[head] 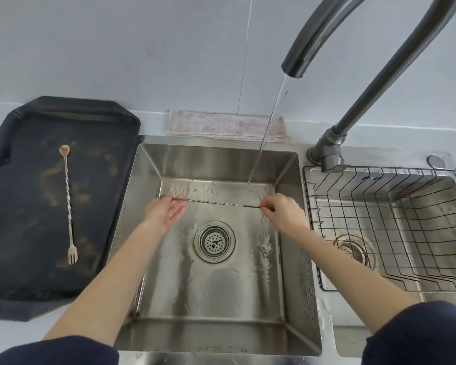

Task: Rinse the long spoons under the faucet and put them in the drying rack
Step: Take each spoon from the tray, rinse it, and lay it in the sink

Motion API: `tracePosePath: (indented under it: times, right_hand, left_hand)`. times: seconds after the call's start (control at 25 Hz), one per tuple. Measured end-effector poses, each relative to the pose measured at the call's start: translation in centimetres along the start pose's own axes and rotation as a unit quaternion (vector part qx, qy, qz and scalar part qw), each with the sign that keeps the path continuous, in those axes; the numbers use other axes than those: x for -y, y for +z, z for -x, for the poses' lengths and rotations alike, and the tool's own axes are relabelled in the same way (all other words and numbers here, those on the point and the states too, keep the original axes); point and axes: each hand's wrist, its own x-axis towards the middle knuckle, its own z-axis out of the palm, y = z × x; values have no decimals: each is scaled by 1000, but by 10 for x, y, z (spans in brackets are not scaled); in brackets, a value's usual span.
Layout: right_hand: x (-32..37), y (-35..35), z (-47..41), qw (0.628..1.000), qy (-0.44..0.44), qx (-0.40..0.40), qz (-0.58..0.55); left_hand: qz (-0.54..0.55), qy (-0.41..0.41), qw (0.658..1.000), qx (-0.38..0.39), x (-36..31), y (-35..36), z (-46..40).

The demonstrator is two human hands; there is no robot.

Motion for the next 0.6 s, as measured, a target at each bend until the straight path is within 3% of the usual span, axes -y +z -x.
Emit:
tracePosePath:
  times: [0.24, 0.6]
  right_hand:
    - [-19, 47, -7, 994, 19, 94, 58]
    - [-32, 84, -7, 985, 41, 135, 98]
  left_hand:
    - [-154, -15, 985, -75, 35, -26, -46]
    - [-344, -6, 931, -117, 73, -46, -71]
